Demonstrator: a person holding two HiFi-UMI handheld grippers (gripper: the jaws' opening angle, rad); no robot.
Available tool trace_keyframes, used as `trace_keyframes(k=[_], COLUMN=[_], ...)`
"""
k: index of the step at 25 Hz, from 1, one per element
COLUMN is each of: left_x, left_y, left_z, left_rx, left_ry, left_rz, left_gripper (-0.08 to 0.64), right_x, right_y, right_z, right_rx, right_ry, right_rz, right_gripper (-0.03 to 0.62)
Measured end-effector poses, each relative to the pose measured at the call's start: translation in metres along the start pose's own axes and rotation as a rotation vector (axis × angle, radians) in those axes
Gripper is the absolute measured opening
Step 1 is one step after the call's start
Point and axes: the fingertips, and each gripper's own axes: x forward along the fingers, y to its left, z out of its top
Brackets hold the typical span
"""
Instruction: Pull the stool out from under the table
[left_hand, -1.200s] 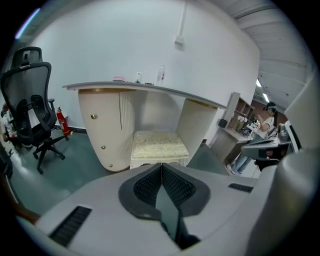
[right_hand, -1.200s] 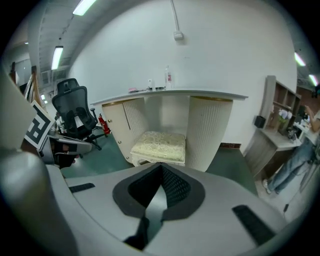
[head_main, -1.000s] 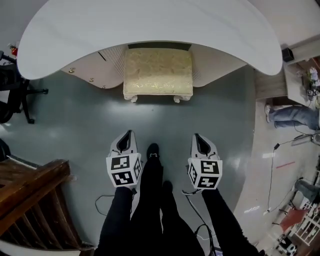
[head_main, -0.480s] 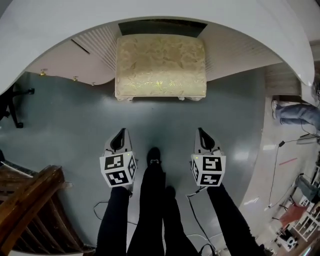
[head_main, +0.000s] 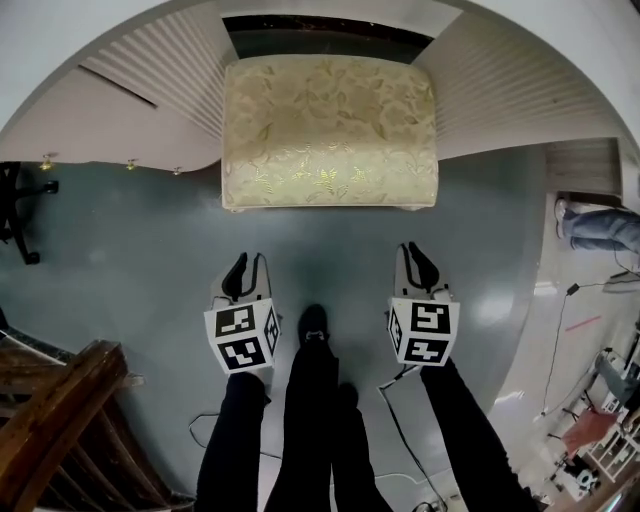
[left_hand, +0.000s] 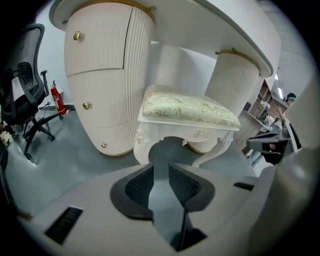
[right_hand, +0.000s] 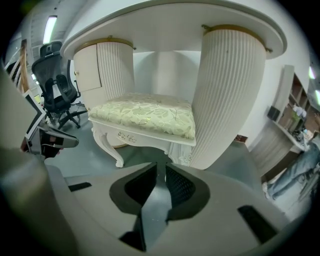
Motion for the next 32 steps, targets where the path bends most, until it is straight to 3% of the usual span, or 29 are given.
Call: trace_keyframes(k=[4,10,15,20,32], left_x=[0.020,0.046,0.069,0.089,0.113], left_y=[0.002,0.015,0.026,0.033,0.039], left_z=[-0.004,-0.003,-0.003,0.006,0.028], left_rx=[0.037,0.125,0.143,0.125,0.150], left_ry=[0.023,0.032,0.041,0.037,0.009], left_rz=[0.003,0.056,0.077,0.081,0.075], left_gripper=[0.151,0.304,0.321,0.322,0.321], right_x=[0.019,0.054,0.083,0.097,0.108], right_y=[-0.008,-0.032,-0.050,-0.043,-0.048], right_z=[-0.008,-0.017,-0.010,-0.003,-0.003], right_rx=[-0.001,0.102,0.079,-0.003,-0.027], right_ry=[0.025,0.061,0.057,0.054,0.034], right_rz=[-0.033,-0.090,-0.167,-0.162,-0.163], right_gripper=[0.137,0.262,0.282,0.282,0.287])
